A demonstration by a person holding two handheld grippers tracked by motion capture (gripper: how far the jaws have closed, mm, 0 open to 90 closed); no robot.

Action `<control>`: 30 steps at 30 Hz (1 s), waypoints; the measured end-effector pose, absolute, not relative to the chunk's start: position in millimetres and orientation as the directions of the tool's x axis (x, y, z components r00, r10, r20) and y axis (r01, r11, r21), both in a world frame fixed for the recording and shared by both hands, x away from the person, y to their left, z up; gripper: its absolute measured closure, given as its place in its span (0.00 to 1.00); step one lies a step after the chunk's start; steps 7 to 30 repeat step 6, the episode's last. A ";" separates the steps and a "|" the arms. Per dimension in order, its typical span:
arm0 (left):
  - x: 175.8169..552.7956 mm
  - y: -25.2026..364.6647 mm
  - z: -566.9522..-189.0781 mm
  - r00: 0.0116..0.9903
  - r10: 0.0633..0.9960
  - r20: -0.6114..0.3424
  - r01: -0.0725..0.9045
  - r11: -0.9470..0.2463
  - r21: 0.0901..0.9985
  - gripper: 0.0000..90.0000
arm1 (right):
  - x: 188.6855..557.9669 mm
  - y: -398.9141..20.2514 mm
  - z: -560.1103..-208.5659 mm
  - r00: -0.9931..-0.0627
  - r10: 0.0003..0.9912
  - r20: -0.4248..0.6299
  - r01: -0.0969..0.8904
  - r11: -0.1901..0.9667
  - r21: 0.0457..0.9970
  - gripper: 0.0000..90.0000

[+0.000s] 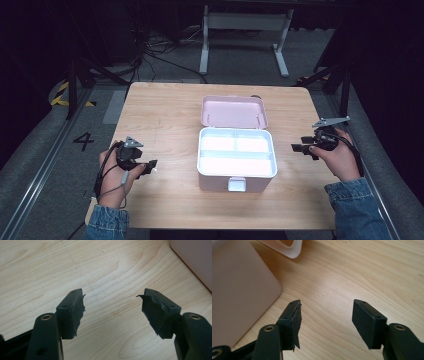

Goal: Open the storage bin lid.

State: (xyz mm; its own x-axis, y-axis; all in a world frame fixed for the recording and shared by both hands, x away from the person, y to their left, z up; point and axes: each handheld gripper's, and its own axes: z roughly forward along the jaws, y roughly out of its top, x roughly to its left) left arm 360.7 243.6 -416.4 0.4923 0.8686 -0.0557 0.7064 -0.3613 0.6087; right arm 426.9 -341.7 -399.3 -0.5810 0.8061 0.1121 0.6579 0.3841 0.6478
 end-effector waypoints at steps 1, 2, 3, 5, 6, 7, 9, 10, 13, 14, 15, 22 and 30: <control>360.9 244.1 -416.5 0.491 0.869 -0.054 0.702 -0.359 0.615 0.39 | 426.3 -341.7 -399.0 -0.582 0.805 0.113 0.656 0.382 0.651 0.46; 360.8 244.3 -416.1 0.489 0.871 -0.057 0.702 -0.354 0.618 0.39 | 425.8 -341.6 -398.7 -0.584 0.804 0.109 0.652 0.385 0.653 0.46; 360.9 244.7 -415.4 0.492 0.868 -0.063 0.702 -0.353 0.618 0.39 | 425.1 -341.3 -398.5 -0.585 0.804 0.110 0.652 0.385 0.653 0.46; 361.9 245.3 -415.1 0.495 0.866 -0.064 0.699 -0.354 0.622 0.39 | 423.6 -340.7 -398.5 -0.589 0.800 0.115 0.651 0.386 0.654 0.46; 362.2 245.2 -415.2 0.493 0.867 -0.070 0.703 -0.349 0.620 0.39 | 423.0 -340.6 -398.7 -0.591 0.798 0.117 0.651 0.386 0.654 0.46; 362.2 245.2 -415.2 0.493 0.867 -0.070 0.703 -0.349 0.620 0.39 | 423.0 -340.6 -398.7 -0.591 0.798 0.117 0.651 0.386 0.654 0.46; 362.2 245.2 -415.2 0.493 0.867 -0.070 0.703 -0.349 0.620 0.39 | 423.0 -340.6 -398.7 -0.591 0.798 0.117 0.651 0.386 0.654 0.46; 362.2 245.2 -415.2 0.493 0.867 -0.070 0.703 -0.349 0.620 0.39 | 423.0 -340.6 -398.7 -0.591 0.798 0.117 0.651 0.386 0.654 0.46; 362.2 245.2 -415.2 0.493 0.867 -0.070 0.703 -0.349 0.620 0.39 | 423.0 -340.6 -398.7 -0.591 0.798 0.117 0.651 0.386 0.654 0.46; 362.2 245.2 -415.2 0.493 0.867 -0.070 0.703 -0.349 0.620 0.39 | 423.0 -340.6 -398.7 -0.591 0.798 0.117 0.651 0.386 0.654 0.46; 362.2 245.2 -415.2 0.493 0.867 -0.070 0.703 -0.349 0.620 0.39 | 423.0 -340.6 -398.7 -0.591 0.798 0.117 0.651 0.386 0.654 0.46; 362.2 245.2 -415.2 0.493 0.867 -0.070 0.703 -0.349 0.620 0.39 | 423.0 -340.6 -398.7 -0.591 0.798 0.117 0.651 0.386 0.654 0.46; 362.2 245.2 -415.2 0.493 0.867 -0.070 0.703 -0.349 0.620 0.39 | 423.0 -340.6 -398.7 -0.591 0.798 0.117 0.651 0.386 0.654 0.46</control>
